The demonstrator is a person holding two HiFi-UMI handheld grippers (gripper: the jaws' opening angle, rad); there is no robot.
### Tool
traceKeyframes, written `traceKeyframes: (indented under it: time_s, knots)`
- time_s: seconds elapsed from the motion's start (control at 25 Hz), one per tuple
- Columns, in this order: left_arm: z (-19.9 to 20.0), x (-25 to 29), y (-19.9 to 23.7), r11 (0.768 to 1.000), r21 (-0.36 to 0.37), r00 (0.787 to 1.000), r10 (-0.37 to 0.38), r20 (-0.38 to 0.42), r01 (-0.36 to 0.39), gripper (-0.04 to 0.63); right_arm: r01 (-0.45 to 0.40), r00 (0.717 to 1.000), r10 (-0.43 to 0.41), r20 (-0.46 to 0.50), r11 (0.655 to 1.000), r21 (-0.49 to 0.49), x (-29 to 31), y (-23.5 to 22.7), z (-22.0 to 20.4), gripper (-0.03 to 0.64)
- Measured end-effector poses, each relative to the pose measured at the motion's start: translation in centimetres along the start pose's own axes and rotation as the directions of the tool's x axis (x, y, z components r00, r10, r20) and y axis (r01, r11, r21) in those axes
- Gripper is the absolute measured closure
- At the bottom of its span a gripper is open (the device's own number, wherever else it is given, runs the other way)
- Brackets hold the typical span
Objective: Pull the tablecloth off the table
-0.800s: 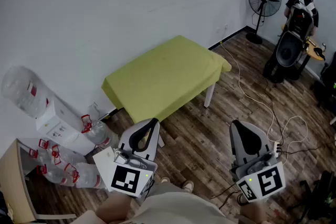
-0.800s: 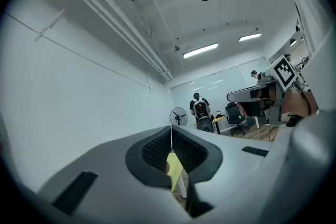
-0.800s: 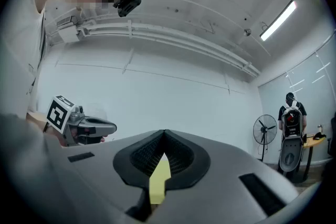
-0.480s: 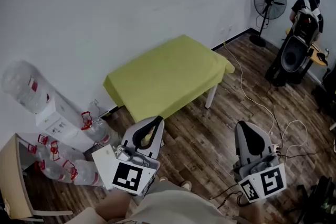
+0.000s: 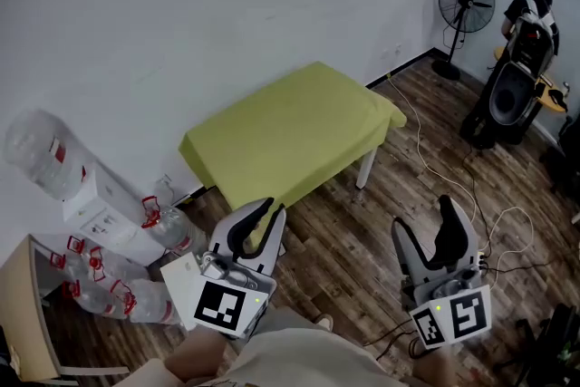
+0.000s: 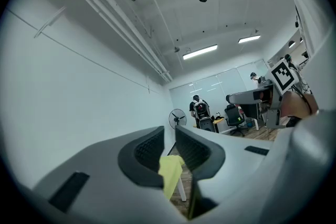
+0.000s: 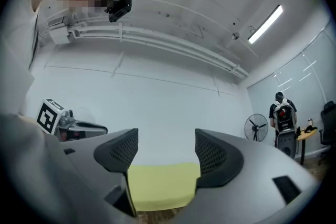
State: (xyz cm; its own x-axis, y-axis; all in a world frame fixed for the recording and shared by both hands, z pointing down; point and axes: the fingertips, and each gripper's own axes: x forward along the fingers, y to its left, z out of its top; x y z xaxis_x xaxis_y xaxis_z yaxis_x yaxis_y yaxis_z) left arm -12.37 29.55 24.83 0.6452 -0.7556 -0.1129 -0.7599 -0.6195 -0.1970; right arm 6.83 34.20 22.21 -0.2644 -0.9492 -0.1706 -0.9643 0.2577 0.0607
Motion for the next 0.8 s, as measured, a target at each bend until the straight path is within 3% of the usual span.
traceKeyframes:
  time_s: [0.08, 0.12, 0.36, 0.64, 0.8]
  knots:
    - [-0.8, 0.0, 0.7, 1.0, 0.019, 1.0, 0.01, -0.016, -0.01, 0.378, 0.018, 1.0, -0.018, 0.009, 1.0, 0.005, 0.0, -0.6, 0.1, 0.258]
    - [-1.0, 0.0, 0.9, 1.0, 0.021, 1.0, 0.016, -0.022, -0.016, 0.367, 0.019, 1.0, -0.019, 0.009, 1.0, 0.005, 0.0, -0.7, 0.1, 0.258]
    - [-2.1, 0.0, 1.0, 1.0, 0.011, 0.998, 0.029, -0.058, -0.028, 0.366, 0.05, 0.998, -0.051, -0.039, 0.999, -0.016, 0.4, -1.1, -1.1, 0.258]
    - [-2.0, 2.7, 2.6, 0.999, -0.009, 0.999, 0.048, -0.012, -0.048, 0.367, 0.07, 0.997, -0.07, -0.022, 0.997, 0.014, 2.1, -2.9, -1.7, 0.258]
    - [-3.6, 5.0, 3.8, 0.999, 0.01, 0.998, 0.053, -0.032, -0.053, 0.367, 0.067, 0.997, -0.067, -0.045, 0.998, 0.01, 4.2, -4.2, -3.0, 0.258]
